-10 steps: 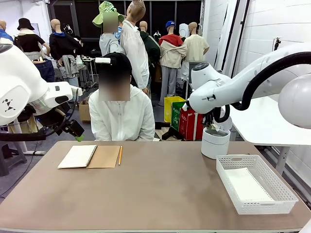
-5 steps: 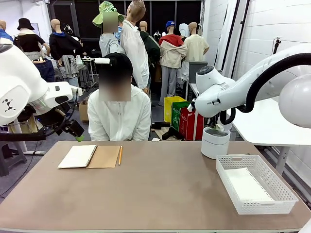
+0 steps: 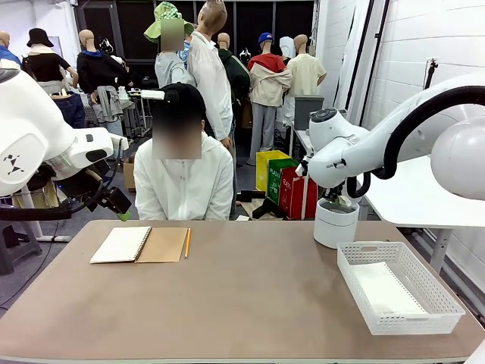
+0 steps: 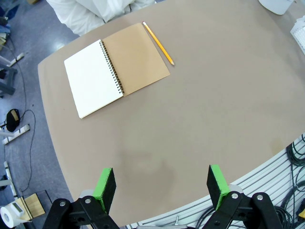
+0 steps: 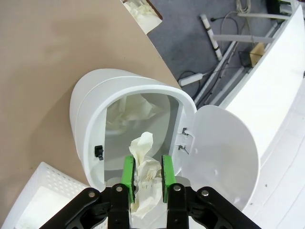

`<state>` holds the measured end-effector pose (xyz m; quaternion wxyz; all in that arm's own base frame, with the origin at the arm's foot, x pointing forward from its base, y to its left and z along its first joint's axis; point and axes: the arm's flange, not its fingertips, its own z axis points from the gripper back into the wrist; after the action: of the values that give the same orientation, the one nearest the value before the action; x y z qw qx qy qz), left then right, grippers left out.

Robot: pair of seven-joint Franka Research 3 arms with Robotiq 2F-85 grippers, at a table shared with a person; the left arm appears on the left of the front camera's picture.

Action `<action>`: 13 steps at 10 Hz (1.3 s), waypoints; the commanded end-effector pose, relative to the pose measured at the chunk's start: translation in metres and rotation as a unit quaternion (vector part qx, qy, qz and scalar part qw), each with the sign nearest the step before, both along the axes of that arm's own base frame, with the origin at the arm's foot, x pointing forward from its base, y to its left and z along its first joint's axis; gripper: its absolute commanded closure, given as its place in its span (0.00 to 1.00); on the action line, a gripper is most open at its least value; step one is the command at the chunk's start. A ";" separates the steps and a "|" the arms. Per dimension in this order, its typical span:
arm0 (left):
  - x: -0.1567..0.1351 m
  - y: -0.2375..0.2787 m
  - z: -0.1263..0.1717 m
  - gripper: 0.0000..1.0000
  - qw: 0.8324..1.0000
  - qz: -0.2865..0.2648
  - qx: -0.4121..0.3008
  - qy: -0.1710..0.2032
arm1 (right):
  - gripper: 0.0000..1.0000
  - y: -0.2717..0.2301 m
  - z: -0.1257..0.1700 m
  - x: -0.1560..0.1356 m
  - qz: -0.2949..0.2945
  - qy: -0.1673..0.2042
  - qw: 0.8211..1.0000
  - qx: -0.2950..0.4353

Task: Sort the paper based on its condition.
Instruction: If a person hands you a paper, place it in the Organizing basket , and if it's crumpled, put it in the Trash can.

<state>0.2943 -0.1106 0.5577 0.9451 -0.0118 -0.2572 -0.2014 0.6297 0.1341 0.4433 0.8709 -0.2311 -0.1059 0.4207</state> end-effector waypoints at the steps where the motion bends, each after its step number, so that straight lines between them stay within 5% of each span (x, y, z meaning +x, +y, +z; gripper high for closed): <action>1: 0.000 0.000 0.000 0.00 1.000 0.000 -0.001 0.000 | 0.32 0.002 -0.006 0.001 -0.013 -0.021 1.000 -0.014; 3: 0.000 0.000 0.000 0.00 1.000 0.000 -0.001 0.000 | 0.00 0.002 -0.006 0.000 -0.015 -0.019 1.000 -0.013; 6: 0.000 0.000 0.000 0.00 1.000 0.000 -0.001 0.000 | 0.00 0.002 0.000 -0.002 -0.016 -0.024 1.000 -0.011; 10: 0.000 0.000 0.000 0.00 1.000 0.000 -0.001 0.000 | 0.00 0.016 0.019 -0.017 -0.012 0.029 0.999 0.011; 13: 0.000 0.000 0.000 0.00 1.000 0.000 -0.001 0.000 | 0.00 0.019 0.018 -0.017 -0.014 0.019 1.000 0.007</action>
<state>0.2943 -0.1106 0.5577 0.9451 -0.0118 -0.2572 -0.2014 0.6101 0.1545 0.4639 0.8819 -0.2162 -0.0849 0.4102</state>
